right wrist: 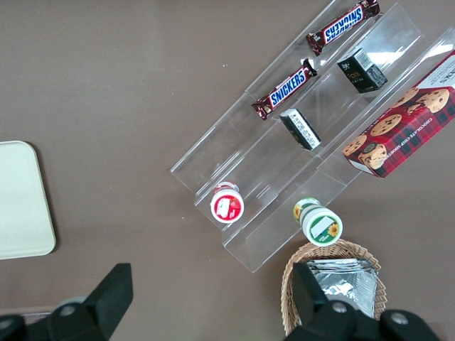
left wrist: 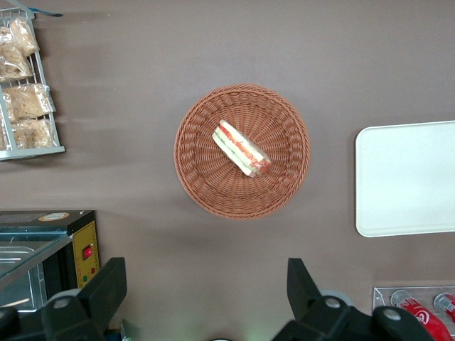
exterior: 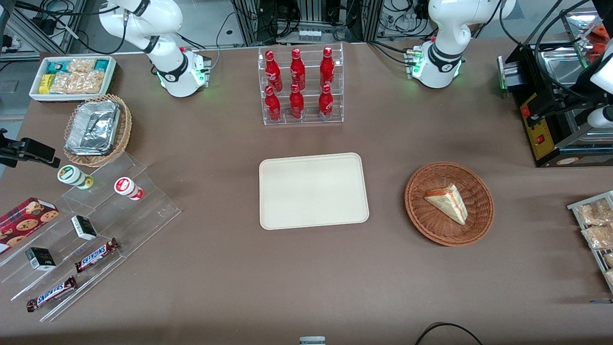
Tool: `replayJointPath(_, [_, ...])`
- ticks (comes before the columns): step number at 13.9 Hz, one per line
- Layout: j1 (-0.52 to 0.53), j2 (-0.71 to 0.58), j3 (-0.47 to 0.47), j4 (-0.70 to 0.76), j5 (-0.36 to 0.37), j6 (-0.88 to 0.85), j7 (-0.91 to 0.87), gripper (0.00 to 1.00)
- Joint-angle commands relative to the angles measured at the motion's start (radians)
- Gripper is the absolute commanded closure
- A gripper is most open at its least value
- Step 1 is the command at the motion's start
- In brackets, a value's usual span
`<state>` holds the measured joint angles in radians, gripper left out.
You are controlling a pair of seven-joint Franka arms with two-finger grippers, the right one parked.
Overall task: Place sandwich from basket to tray
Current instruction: 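Move the left gripper over the sandwich in the wicker basket and lower it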
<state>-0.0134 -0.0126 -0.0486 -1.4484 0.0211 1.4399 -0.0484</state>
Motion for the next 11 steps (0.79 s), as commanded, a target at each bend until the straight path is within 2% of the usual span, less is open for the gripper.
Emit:
replayJointPath(1, [-0.014,0.017,0.013,0.033,-0.001,0.008,0.012,0.0])
replayJointPath(4, [-0.011,0.046,0.015,-0.007,-0.009,0.043,0.009,0.0])
replayJointPath(8, [-0.013,0.042,0.013,-0.255,-0.01,0.287,-0.01,0.0])
replayJointPath(9, [-0.014,0.045,0.012,-0.311,-0.012,0.354,-0.048,0.0])
replayJointPath(11, [-0.022,0.046,0.004,-0.453,-0.01,0.535,-0.247,0.0])
